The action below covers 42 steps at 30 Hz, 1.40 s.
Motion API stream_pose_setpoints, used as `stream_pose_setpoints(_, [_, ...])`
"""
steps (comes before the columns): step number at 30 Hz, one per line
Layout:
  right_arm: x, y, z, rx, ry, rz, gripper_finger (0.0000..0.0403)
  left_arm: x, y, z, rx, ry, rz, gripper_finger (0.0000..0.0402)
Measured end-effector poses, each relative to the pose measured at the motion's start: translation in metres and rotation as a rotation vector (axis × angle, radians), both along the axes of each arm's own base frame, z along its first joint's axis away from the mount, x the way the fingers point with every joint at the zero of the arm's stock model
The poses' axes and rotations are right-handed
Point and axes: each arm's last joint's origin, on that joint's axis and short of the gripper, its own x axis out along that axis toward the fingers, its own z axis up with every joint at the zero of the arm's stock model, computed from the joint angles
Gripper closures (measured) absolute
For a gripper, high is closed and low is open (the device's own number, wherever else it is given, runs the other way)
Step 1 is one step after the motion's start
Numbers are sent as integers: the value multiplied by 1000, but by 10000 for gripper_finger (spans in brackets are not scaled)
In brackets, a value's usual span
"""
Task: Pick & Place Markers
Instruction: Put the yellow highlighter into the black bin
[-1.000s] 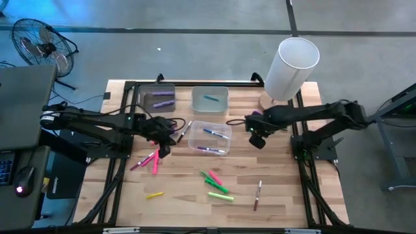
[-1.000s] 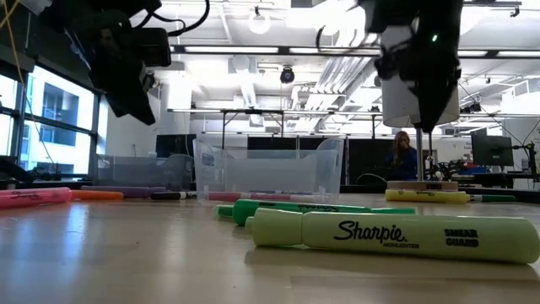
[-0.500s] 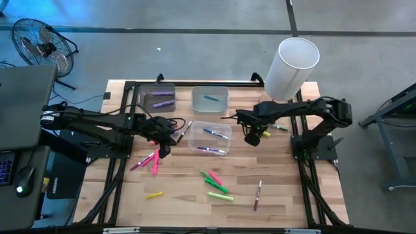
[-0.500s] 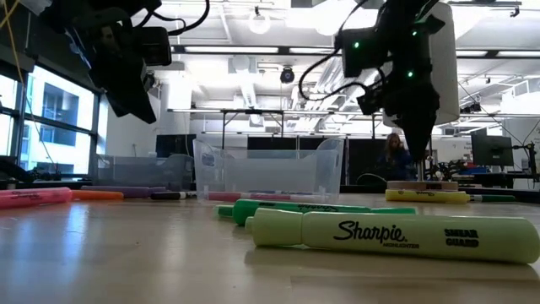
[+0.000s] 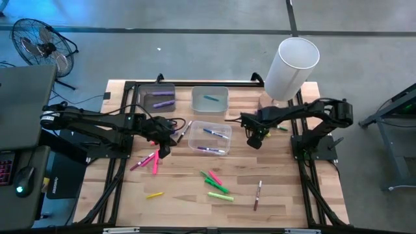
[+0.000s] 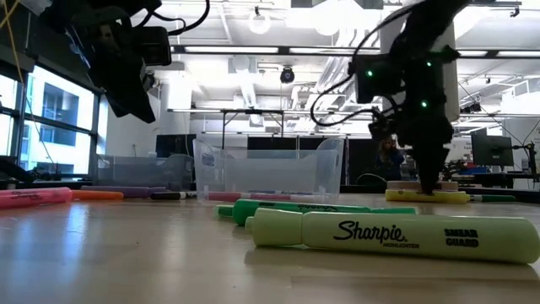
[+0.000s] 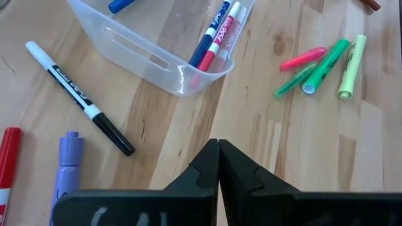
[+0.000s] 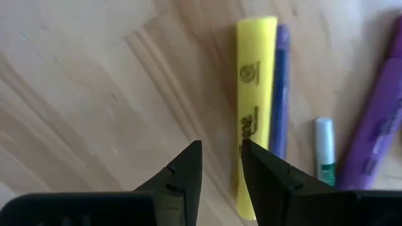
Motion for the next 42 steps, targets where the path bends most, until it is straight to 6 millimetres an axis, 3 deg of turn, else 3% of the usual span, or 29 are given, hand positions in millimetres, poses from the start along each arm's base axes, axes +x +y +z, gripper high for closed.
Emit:
stream_pose_setpoints(9, [-7,3,-17,74,-77,-47,302,0,0,0,1,0,-1,401])
stream_pose_setpoints(12, [-5,4,-8,98,-102,-44,302,0,0,0,3,-1,-2,401])
stream_pose_setpoints(16, [-1,2,19,44,-217,-36,302,1,0,1,3,-8,-2,401])
stream_pose_setpoints(21, [-7,-5,29,-39,-237,-68,302,3,0,2,2,-37,-2,401])
stream_pose_setpoints(29, [-21,-13,10,-21,-152,-97,302,3,0,3,-1,-40,-5,401])
stream_pose_setpoints(42, [-28,-1,-3,78,-134,-87,302,4,0,3,-1,-51,-5,401])
